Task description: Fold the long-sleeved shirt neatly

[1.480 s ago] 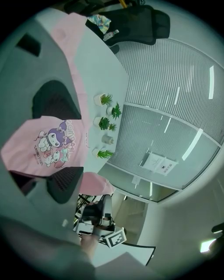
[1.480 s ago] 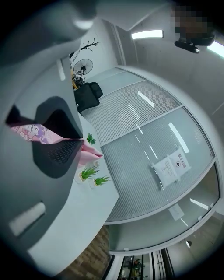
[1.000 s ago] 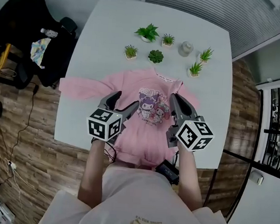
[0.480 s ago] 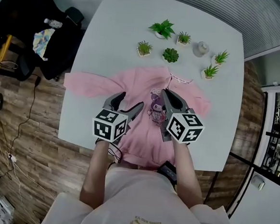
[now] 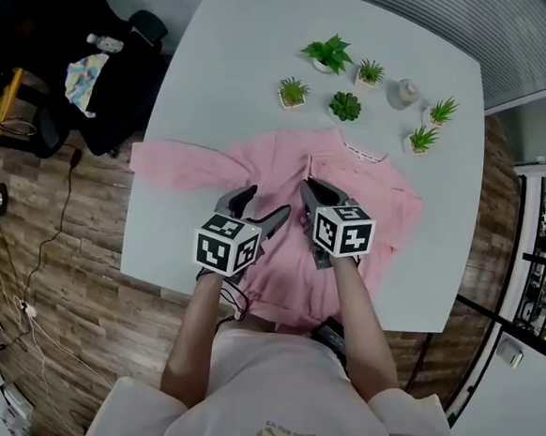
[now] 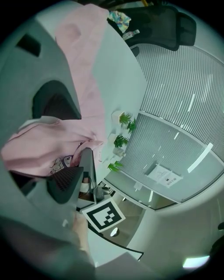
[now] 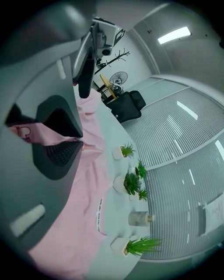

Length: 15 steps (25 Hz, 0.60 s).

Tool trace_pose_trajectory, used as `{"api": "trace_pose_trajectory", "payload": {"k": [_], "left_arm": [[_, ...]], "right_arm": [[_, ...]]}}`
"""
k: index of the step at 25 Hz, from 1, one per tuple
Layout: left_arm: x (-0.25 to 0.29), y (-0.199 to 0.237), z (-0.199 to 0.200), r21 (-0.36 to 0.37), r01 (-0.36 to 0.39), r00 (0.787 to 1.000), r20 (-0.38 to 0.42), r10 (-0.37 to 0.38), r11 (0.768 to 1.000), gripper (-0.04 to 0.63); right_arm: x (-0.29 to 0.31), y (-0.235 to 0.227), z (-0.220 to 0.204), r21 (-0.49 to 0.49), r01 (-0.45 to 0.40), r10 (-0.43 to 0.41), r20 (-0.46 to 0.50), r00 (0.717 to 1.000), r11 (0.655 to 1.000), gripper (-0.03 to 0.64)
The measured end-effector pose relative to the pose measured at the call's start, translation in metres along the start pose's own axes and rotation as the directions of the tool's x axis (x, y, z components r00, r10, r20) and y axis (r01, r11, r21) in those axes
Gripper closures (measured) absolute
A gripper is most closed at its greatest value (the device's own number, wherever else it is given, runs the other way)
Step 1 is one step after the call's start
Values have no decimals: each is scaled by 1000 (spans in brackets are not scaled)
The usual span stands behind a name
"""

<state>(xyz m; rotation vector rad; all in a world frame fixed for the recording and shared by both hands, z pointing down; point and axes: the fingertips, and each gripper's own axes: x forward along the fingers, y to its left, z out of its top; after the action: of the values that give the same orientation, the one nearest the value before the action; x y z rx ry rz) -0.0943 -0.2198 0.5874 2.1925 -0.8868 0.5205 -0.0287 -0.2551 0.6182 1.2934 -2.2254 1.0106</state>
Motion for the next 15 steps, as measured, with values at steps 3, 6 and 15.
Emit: {"api": "trace_pose_trajectory", "payload": {"k": [3,6,15], "left_arm": [[-2,2,-1,-7,6,1000,3,-6,1000,253],[-6,2,-1,-4,10,1000,5,-10,1000,252],[-7,0,-4,1,-3,1000,5,3,1000,252]], "right_arm": [[3,4,-5,22,-13,13,-11,1000,1000,527],[-2,11,-3,26,-13,13,5,1000,1000,511],[-47,27,5,50,-32,28,79,996,998,505]]}}
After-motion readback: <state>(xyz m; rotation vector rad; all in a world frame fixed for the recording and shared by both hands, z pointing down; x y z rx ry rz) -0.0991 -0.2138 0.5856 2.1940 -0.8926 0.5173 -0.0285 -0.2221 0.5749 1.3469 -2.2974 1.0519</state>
